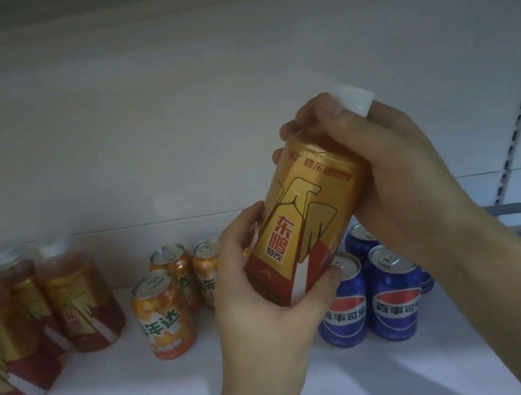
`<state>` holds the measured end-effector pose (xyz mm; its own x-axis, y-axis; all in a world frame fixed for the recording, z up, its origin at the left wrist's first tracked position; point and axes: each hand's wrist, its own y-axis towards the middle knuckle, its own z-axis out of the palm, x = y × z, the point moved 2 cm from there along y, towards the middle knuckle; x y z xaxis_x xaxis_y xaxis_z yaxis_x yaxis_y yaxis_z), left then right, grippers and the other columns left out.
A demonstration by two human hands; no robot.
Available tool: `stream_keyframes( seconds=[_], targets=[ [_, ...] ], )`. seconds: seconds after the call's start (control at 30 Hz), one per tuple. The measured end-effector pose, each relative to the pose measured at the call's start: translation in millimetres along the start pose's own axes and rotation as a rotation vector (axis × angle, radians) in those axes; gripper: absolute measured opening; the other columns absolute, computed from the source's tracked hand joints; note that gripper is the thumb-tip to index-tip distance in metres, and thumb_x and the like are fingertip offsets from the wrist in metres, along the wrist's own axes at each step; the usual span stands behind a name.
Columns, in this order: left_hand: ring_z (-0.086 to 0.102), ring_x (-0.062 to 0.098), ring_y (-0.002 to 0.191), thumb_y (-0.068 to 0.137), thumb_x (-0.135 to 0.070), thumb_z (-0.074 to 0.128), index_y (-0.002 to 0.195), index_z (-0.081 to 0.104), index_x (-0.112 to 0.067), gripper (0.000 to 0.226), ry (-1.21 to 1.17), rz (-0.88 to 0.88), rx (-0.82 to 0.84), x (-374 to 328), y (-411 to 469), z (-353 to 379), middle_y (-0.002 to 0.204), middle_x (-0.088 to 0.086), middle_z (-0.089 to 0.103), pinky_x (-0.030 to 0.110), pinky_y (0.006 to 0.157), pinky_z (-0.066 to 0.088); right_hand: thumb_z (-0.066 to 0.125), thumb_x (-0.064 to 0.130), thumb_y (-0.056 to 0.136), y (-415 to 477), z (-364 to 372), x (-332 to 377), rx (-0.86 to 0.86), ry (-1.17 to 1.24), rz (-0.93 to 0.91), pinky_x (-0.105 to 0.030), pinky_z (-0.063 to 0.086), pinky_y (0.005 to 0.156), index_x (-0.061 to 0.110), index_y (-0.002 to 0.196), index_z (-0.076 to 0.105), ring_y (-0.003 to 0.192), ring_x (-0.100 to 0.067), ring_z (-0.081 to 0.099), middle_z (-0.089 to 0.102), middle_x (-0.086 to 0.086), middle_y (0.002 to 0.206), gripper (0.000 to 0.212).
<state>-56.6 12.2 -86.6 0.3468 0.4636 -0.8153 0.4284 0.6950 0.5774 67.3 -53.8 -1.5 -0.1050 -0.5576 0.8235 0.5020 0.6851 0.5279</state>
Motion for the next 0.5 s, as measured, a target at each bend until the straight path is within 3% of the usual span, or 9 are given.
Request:
stream_keyframes(
  seconds=[0.13, 0.2, 0.27, 0.4, 0.5],
  targets=[
    [0.072, 0.005, 0.101, 0.065, -0.032, 0.093, 0.123, 0.059, -0.034, 0.068, -0.197, -0.066, 0.126, -6.2, 0.1, 5.2, 0.113, -0.017, 0.072, 0.015, 0.074, 0.056, 0.063, 0.026, 0.088, -0.2, -12.6, 8.6, -0.027, 0.272, -0.024, -0.043, 0.06, 0.08, 0.011, 0.086, 0.068, 0.09, -0.031, 0.073, 0.073, -0.009, 0.09, 0.016],
    [0.073, 0.019, 0.103, 0.062, -0.049, 0.091, 0.122, 0.065, -0.034, 0.067, -0.429, -0.238, 0.302, -6.2, -2.1, 10.4, 0.117, -0.001, 0.074, 0.023, 0.071, 0.059, 0.062, 0.03, 0.085, -0.1, -23.7, 12.8, -0.036, 0.37, -0.01, -0.044, 0.06, 0.083, 0.012, 0.089, 0.067, 0.091, -0.03, 0.073, 0.072, -0.009, 0.092, 0.019],
    [0.073, 0.032, 0.099, 0.061, -0.049, 0.091, 0.123, 0.066, -0.031, 0.07, -0.542, -0.32, 0.42, -4.3, -9.1, 18.5, 0.117, 0.01, 0.073, 0.031, 0.065, 0.06, 0.058, 0.032, 0.087, -1.6, -34.8, 13.9, -0.041, 0.42, 0.005, -0.042, 0.06, 0.083, 0.012, 0.094, 0.065, 0.09, -0.027, 0.073, 0.071, -0.008, 0.093, 0.023],
    [0.068, 0.01, 0.112, 0.06, -0.014, 0.093, 0.128, 0.06, -0.039, 0.079, -0.154, -0.046, 0.154, -5.4, -22.8, 34.8, 0.122, -0.013, 0.069, 0.024, 0.083, 0.058, 0.059, 0.039, 0.092, -3.5, -57.4, 3.2, -0.18, 0.281, 0.155, -0.041, 0.059, 0.084, 0.012, 0.103, 0.067, 0.093, -0.026, 0.072, 0.073, -0.01, 0.099, 0.031],
    [0.058, 0.02, 0.127, 0.055, -0.011, 0.094, 0.136, 0.051, -0.043, 0.097, 0.022, 0.147, 0.047, -7.5, -28.9, 40.9, 0.131, -0.012, 0.059, 0.037, 0.093, 0.057, 0.064, 0.039, 0.098, -8.0, -68.9, -12.0, -0.352, 0.238, 0.358, -0.038, 0.061, 0.076, 0.013, 0.099, 0.068, 0.081, -0.024, 0.072, 0.071, -0.008, 0.09, 0.027]
  ],
)
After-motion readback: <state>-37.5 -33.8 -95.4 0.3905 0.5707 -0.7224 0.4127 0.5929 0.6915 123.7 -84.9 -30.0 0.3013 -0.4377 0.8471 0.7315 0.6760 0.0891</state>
